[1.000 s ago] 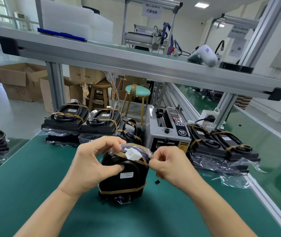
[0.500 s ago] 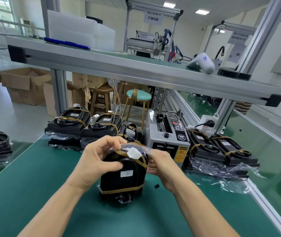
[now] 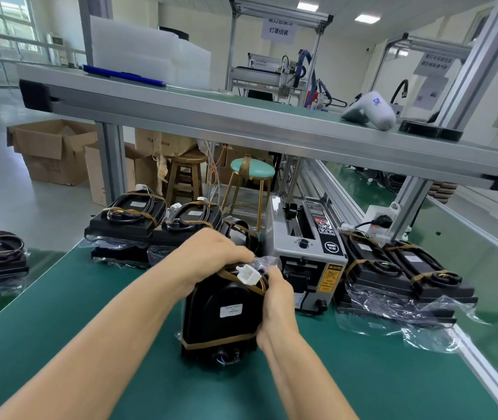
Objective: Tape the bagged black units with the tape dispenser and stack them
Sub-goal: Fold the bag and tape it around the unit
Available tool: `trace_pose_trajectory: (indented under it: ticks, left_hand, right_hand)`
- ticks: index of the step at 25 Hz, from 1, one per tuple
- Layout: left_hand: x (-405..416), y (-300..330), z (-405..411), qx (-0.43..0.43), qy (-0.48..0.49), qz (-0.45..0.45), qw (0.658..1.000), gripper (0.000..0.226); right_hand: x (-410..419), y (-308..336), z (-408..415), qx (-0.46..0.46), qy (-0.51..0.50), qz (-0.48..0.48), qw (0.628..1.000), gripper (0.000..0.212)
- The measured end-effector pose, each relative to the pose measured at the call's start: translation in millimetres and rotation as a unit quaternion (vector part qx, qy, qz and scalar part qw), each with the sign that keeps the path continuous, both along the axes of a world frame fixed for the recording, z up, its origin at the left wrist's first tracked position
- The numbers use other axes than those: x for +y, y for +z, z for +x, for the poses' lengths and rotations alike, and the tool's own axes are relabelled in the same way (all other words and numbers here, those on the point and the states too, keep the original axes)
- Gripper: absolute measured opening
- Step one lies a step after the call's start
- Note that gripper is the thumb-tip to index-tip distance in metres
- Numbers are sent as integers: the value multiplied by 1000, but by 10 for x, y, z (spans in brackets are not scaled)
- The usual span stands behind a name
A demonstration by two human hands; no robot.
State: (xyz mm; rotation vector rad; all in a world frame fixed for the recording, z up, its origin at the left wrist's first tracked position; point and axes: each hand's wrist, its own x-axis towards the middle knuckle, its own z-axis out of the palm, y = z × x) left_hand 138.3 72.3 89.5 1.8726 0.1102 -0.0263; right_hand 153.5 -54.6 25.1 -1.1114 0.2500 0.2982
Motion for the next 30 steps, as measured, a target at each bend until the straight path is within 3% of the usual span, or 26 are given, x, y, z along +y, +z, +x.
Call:
trace_pose_trajectory:
  ticks: [3,8,12,16,18,20,21,22,26,28,30]
  left_hand:
    - [-84,130,111,42,11,56,997,44]
    - [-277,374,290,155,-67,197,966,23]
    - [-366,362,368,183,-103,264,941,19]
    - [-203,300,441,174,-80,218,957,14]
    - [-59,314,460,209,-69,41,975,14]
    - [153,309,409,247,-69,-186,949,8]
    - [282,289,369,243,-73,-236,938,7]
    - [396,264,309,240,-73,-234,939,6]
    - [615,270,87,189,-53,-32,980,17]
    - [624,293,-66,158,-46,-23,986,6]
    - [669,184,-240,149,-39,-81,985,23]
  right_hand:
    - [8,-12,7,-8,-3,8,1000,27]
    - [37,-75,29,-37,-36,-41,998,11]
    - [64,-98,33,-43,-42,-58,996,17]
    - [124,-91,51,-34,-55,-77,995,26]
    - [159,-92,73,-60,-87,-120,987,35]
    - [200,-68,89,-91,-116,-172,974,43]
    - [227,-46,101,-101,-125,-185,970,48]
    - [246,-36,115,-111,-129,-197,965,52]
    - [292,-39,131,-128,-152,-206,958,54]
    - [294,-44,118,-124,-162,-198,959,53]
    - [308,-36,106,-118,-165,-182,962,51]
